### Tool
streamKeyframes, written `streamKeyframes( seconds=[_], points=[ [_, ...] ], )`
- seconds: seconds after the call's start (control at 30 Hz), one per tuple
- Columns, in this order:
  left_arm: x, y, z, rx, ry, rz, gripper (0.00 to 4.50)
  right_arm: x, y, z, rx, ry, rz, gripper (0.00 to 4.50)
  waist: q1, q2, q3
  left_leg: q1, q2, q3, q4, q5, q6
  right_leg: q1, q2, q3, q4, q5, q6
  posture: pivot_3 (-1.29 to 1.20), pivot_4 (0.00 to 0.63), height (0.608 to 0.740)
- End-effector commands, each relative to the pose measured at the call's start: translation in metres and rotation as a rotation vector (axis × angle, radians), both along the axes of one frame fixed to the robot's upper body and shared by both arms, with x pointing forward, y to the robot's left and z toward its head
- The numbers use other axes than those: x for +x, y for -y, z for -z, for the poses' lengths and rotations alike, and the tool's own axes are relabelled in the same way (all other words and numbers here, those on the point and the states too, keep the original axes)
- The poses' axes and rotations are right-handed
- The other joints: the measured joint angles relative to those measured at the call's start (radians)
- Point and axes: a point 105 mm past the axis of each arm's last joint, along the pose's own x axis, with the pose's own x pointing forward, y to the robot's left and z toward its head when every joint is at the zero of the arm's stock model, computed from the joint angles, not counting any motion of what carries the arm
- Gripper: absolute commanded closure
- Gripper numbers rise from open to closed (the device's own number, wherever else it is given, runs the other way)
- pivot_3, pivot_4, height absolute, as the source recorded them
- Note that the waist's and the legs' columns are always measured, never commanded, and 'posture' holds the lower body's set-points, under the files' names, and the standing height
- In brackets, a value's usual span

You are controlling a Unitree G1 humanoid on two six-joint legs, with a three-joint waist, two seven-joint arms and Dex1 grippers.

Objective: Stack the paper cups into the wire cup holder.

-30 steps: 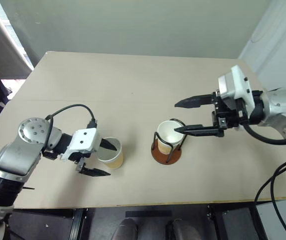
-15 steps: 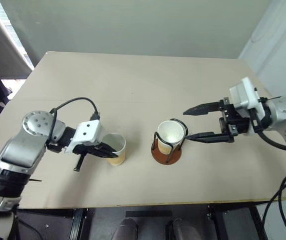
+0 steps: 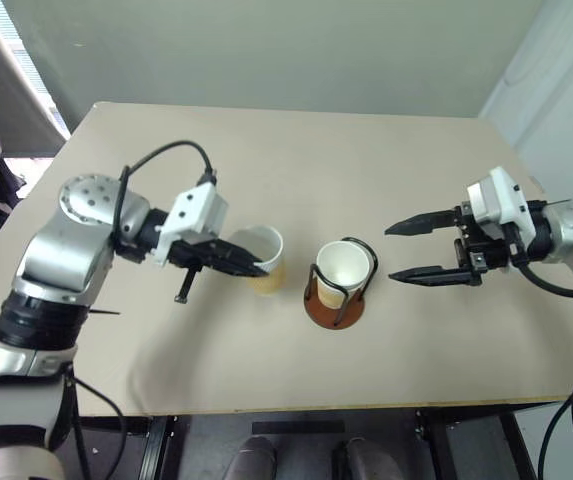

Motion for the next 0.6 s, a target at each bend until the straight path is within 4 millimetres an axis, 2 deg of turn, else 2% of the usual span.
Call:
streamKeyframes(
  seconds=[0.03,0.23,0.6],
  points=[
    [-0.001,0.006,-0.015,-0.024,0.014,0.046,4.46,-0.002,0.004,-0.009,-0.004,0.049,0.010,1.40,0.000,0.000,0.000,0.000,0.000,0.000,0.000,0.000,0.000,0.000,0.000,0.000,0.000,0.000,0.000,0.00,0.150,0.740],
    [0.003,0.018,-0.031,-0.063,0.033,0.086,4.46,-0.002,0.009,-0.007,-0.010,0.042,0.028,1.40,0.002,0.000,0.000,-0.001,0.000,0.000,0.001,0.000,0.000,0.000,0.000,0.000,0.000,0.000,0.001,0.00,0.150,0.740],
    [0.014,0.048,-0.046,-0.062,0.073,0.196,4.46,-0.002,0.013,-0.001,-0.024,0.038,0.052,1.40,0.009,0.000,0.000,-0.001,0.000,-0.001,0.002,0.000,0.000,0.001,0.000,0.000,-0.001,0.001,0.002,0.00,0.150,0.740]
  ],
)
